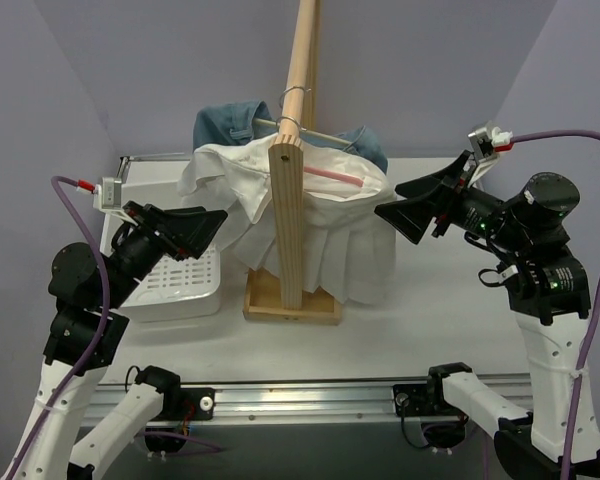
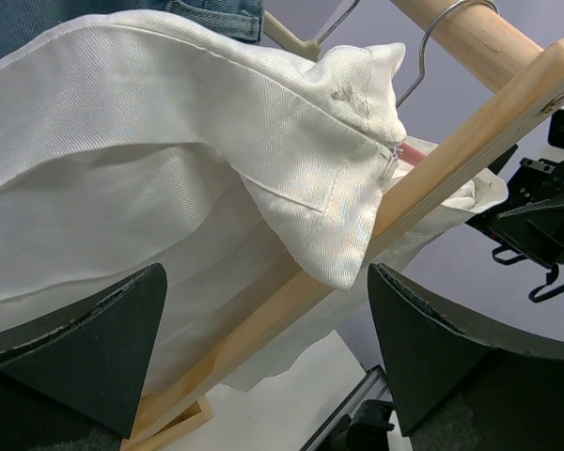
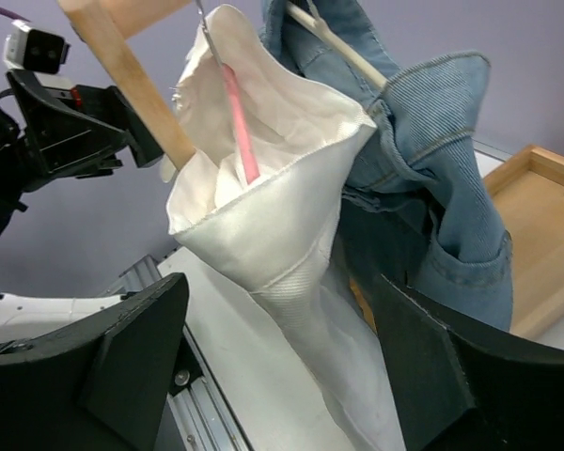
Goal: Remove the skirt from the hanger
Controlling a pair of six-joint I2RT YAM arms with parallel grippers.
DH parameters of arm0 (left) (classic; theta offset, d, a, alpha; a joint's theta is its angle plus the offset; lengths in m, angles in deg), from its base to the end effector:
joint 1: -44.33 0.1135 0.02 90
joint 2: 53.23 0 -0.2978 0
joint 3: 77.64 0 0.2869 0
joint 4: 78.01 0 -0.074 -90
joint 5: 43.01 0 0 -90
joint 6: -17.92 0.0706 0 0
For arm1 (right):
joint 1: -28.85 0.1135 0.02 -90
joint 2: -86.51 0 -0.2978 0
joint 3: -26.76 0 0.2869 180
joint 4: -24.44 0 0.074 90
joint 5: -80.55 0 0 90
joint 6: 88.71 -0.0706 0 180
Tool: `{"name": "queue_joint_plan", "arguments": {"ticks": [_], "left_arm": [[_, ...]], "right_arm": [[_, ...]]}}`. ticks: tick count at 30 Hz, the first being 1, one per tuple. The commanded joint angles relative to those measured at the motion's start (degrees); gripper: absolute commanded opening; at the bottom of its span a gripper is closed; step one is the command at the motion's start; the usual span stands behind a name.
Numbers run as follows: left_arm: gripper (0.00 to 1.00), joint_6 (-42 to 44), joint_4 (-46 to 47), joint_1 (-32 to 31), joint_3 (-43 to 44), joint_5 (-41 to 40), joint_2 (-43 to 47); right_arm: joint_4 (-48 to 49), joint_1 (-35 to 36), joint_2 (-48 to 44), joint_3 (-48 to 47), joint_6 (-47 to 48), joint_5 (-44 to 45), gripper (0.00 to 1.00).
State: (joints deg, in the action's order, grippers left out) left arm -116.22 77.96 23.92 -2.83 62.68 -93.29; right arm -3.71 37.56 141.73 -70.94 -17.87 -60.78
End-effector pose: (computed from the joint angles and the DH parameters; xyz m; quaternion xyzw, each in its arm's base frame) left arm 0.1501 -0.0762 0.4951 -0.0271 0.6401 -0.4810 0.5985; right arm 0.1658 0.0812 0.5811 -0.2903 0.5817 0.4293 0.6269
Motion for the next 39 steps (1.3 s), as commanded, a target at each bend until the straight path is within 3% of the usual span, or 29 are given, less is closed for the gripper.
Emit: {"name": "queue_joint_plan", "arguments": {"ticks": [1, 9, 22, 25, 28, 39], "left_arm": [[0.97, -1.03, 4.32, 0.19, -0.16, 1.63, -0.03], [0.97, -0.42, 4.67, 0.19, -0.34, 1.81, -0.38], [0.97, -0.68, 3.79, 0.28, -0.08, 1.81, -0.9], [0.97, -0.51, 3.62, 0.28, 0.45, 2.25, -0.99], [0.97, -0.25, 3.18, 0.28, 0.45, 2.07, -0.64], [0.98, -0.07, 2.82, 0.28, 0.98, 2.51, -0.55]], "right_arm": [[8.51, 0.25, 0.94, -0.95, -4.21, -7.11, 0.73], [15.45, 0.25, 2.52, 2.39, -9.93, -11.24, 0.49], [15.46, 0.52, 6.29, 3.89, -8.27, -11.95, 0.4], [16.07, 0.87, 7.53, 3.45, -8.09, -12.91, 0.25], [18.36, 0.96, 8.06, 3.19, -8.35, -13.44, 0.01], [19.5, 1.48, 11.05, -1.2, -6.16, -14.94, 0.0]]}}
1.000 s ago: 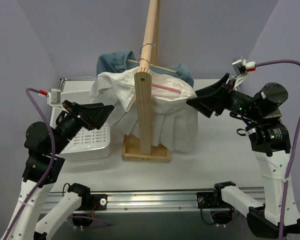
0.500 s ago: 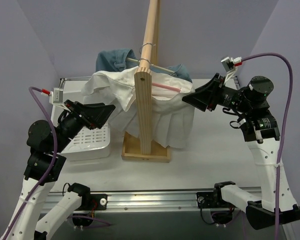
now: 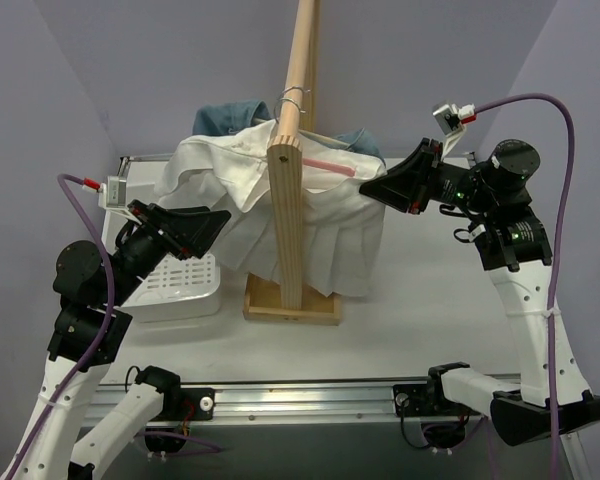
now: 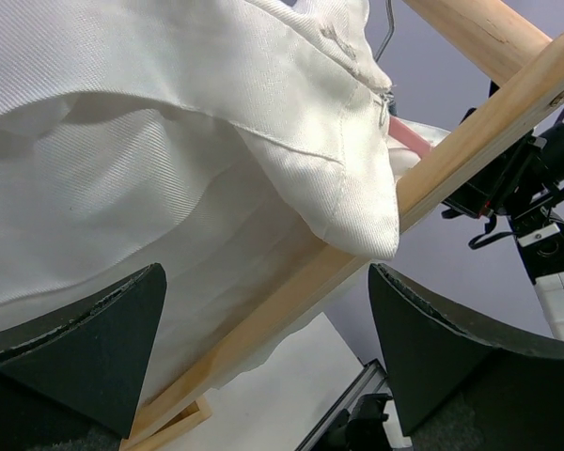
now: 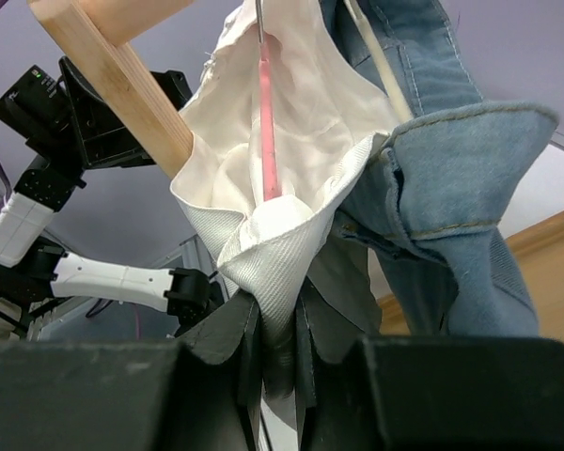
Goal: Remove the skirt from the hanger
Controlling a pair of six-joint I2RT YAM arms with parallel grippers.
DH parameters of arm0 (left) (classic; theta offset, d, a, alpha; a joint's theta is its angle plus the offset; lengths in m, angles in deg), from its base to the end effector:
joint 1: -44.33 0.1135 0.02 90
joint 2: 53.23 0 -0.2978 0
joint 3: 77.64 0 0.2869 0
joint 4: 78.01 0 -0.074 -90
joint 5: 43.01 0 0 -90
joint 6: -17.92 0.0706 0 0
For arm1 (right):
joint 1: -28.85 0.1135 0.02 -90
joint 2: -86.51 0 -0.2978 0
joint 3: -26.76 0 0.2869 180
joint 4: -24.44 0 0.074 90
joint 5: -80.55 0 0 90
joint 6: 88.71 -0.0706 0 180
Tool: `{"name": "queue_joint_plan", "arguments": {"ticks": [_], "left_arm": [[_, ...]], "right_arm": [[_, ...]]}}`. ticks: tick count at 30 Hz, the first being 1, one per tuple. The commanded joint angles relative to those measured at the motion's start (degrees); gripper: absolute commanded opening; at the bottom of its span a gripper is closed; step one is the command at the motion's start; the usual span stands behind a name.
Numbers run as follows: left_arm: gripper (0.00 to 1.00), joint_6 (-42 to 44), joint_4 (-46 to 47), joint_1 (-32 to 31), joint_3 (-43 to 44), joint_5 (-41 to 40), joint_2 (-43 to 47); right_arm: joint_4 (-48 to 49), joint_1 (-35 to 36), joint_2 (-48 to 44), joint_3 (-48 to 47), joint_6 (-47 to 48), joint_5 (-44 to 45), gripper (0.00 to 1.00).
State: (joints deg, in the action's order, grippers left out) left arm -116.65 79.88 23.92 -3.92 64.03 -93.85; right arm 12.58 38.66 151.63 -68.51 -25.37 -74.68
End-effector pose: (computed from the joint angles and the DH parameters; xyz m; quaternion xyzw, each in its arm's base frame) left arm 0.1551 -0.0798 0.4910 -0.0199 0.6391 -0.4894 0.5930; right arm 0.2267 0.1043 0.5603 -0.3599 0.5521 0.5135 0.5496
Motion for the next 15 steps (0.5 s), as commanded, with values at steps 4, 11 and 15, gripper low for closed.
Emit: {"name": "queue_joint_plan", "arguments": {"ticks": [4, 11, 15], "left_arm": [[0.98, 0.1, 1.08, 0.19, 1.99, 1.68, 0.19], [0.97, 0.72, -0.85, 0.28, 3.12, -0.25, -0.51], [0.96, 0.81, -0.68, 0.19, 3.48, -0.25, -0.78]], "right_arm": [[5.5, 1.36, 4.22, -5.74, 0.29, -2.88, 0.0], [9.1, 3.12, 7.74, -10.49, -2.52, -2.62, 0.0], [10.69, 3.29, 9.31, -12.51, -4.19, -2.97, 0.0]]}}
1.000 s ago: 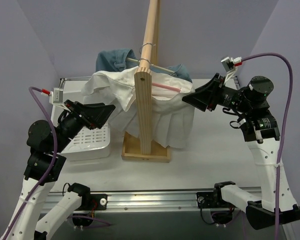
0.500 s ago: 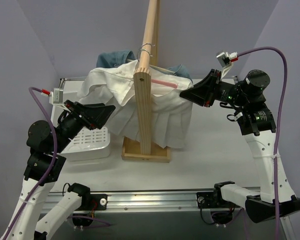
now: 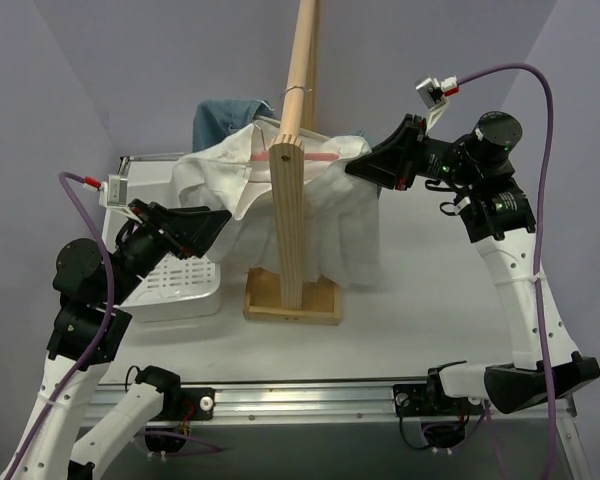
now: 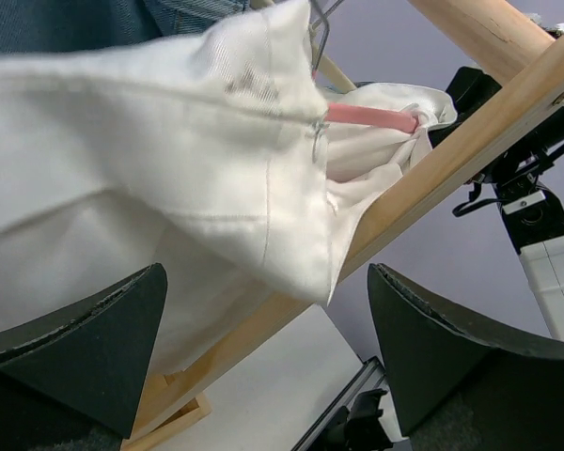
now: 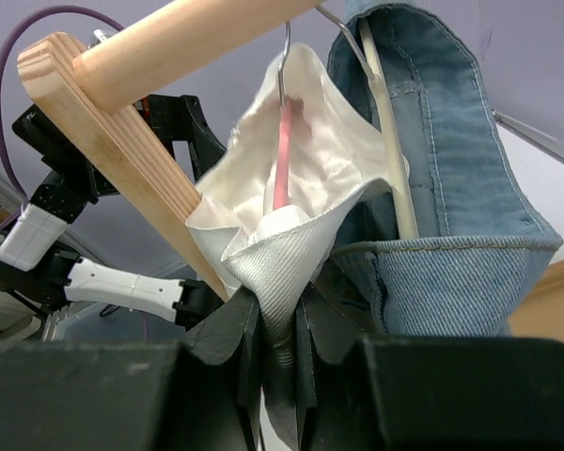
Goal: Remove the skirt from the hanger
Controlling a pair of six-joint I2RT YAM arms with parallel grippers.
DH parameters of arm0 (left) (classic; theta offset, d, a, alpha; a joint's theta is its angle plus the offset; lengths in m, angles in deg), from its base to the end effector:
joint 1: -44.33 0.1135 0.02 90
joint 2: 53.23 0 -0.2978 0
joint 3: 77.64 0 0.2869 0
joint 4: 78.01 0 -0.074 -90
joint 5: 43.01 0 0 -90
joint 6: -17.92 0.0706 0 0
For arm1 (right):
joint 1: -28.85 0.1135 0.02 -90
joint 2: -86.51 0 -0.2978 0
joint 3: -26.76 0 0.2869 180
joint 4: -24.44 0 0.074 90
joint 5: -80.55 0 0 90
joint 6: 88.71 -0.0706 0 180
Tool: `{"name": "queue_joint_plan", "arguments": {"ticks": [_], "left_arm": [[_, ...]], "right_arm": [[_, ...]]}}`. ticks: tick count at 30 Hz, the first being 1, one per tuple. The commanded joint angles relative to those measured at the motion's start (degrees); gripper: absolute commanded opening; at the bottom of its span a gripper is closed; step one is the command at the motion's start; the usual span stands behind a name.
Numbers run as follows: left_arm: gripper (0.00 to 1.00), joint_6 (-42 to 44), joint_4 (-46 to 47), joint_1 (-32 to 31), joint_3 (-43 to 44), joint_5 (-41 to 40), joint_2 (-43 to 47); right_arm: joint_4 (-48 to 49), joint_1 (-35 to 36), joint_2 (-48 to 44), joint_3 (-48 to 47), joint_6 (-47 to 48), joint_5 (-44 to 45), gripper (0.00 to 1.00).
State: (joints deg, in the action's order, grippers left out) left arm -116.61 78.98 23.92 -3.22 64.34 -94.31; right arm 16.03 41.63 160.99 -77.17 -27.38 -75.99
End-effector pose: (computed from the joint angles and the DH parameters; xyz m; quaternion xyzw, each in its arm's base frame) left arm 0.1560 -0.0805 0.4922 -0.0190 0.6435 -0.4890 0.5886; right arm 0.2640 0.1263 0.5782 -0.3824 0.5313 0.5344 0.5347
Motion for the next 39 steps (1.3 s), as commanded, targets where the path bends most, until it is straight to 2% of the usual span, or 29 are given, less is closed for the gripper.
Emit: {"name": "queue_joint_plan", "arguments": {"ticks": [1, 6, 11, 22, 37, 38, 39], "left_arm": [[0.96, 0.68, 0.39, 0.19, 2.87, -0.56, -0.4], [0.96, 3.66, -1.53, 0.19, 6.2, -0.64, -1.63], [0.97, 6.48, -6.28, 0.19, 14.8, -1.62, -6.01], [0.97, 2.17, -7.42, 0.28, 25.89, 0.15, -16.83], [1.0, 4.37, -7.26, 0.28, 25.89, -0.29, -20.0], [0.94, 4.63, -6.91, 0.28, 25.81, 0.58, -20.0], [0.92, 4.98, -6.29, 0.28, 25.72, 1.37, -20.0]], "right_arm": [[7.41, 0.49, 0.14, -4.12, -2.53, -1.83, 0.0], [7.24, 1.2, 0.67, -2.46, -2.18, -2.01, 0.0], [6.97, 1.9, -0.12, 0.71, -1.05, -1.4, 0.0], [15.05, 5.06, -0.82, 9.06, -3.76, -0.17, 0.0], [17.87, 8.67, -0.56, 6.78, -6.58, 0.89, 0.0], [17.79, 8.76, -0.56, 6.78, -6.58, 0.98, 0.0], [17.61, 8.76, -0.65, 6.78, -6.49, 1.15, 0.0]]}}
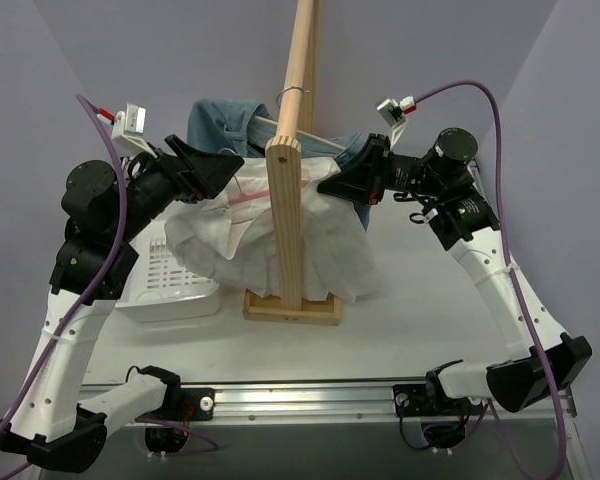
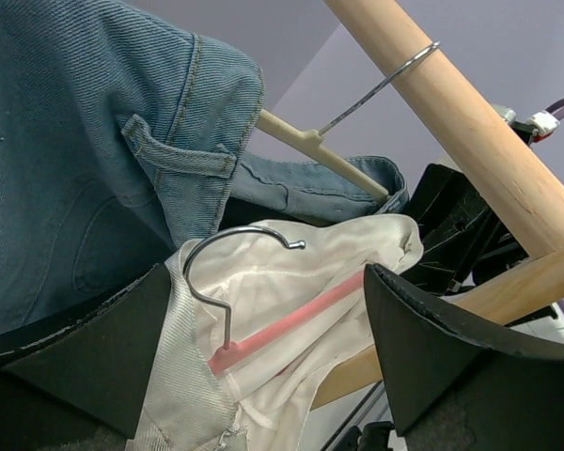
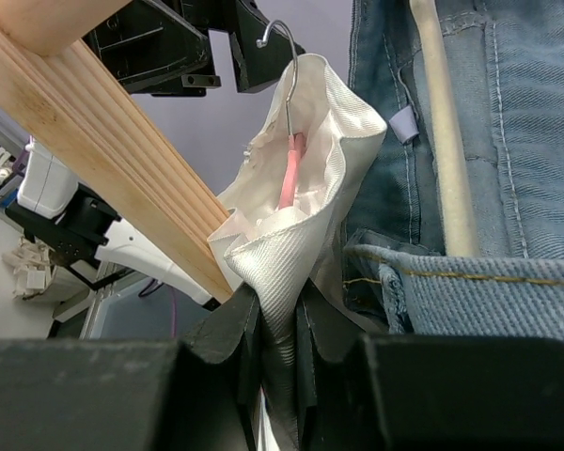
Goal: Remove the skirt from the hanger
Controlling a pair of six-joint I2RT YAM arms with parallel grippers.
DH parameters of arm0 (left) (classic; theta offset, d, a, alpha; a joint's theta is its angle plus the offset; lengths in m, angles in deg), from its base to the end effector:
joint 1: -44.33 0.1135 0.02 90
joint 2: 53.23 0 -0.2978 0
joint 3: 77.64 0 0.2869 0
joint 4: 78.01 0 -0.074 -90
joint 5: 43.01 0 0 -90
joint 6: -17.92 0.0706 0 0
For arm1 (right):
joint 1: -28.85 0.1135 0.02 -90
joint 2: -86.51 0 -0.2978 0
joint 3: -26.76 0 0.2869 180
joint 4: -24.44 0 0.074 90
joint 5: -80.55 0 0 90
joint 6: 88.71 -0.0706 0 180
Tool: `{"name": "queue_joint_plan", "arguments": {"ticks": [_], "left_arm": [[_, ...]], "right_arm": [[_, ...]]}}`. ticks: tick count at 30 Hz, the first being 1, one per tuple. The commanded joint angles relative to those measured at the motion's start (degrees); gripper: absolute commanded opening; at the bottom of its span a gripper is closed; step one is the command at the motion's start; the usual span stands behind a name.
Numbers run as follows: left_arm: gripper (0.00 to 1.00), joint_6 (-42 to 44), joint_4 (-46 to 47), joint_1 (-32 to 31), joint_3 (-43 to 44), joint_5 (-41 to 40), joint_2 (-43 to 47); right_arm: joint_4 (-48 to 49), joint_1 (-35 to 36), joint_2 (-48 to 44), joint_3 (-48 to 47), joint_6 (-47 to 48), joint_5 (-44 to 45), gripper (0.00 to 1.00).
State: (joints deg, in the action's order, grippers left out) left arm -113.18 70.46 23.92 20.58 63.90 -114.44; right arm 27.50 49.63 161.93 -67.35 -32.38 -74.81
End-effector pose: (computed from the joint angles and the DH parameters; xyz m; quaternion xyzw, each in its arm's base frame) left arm 0.2239 -0.1052 0.5607 -0.0124 0.6739 -0.4593 0.5785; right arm 0.2698 0.1710 0.5320 -0.3911 0.5194 0.5881 0.4810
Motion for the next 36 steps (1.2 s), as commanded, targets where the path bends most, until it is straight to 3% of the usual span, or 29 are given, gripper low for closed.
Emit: {"name": "queue_joint_plan", "arguments": {"ticks": [1, 5, 12, 28, 36], "left_arm": [[0.91, 1.99, 3.37, 0.28, 1.74, 2.68, 0.3], [0.83, 6.19, 4.44, 0.28, 1.21, 5.24, 1.0], [0.79, 14.46, 0.48, 0.36, 2.62, 2.26, 1.8], [0.47, 23.44, -1.98, 0.28, 6.31, -0.65, -1.36], [0.45, 24.75, -2.42, 0.28, 6.31, -0.12, -2.33]], "right_arm": [[5.96, 0.76, -1.68, -2.95, -1.4, 0.23, 0.0], [5.7, 0.76, -1.94, -2.77, -1.48, 0.94, 0.0], [6.66, 1.11, -2.29, -2.6, -2.89, 0.77, 0.0], [11.67, 1.99, -2.82, -1.9, -7.37, -0.38, 0.0], [13.07, 1.99, -2.64, -2.25, -8.69, -0.81, 0.0]]}}
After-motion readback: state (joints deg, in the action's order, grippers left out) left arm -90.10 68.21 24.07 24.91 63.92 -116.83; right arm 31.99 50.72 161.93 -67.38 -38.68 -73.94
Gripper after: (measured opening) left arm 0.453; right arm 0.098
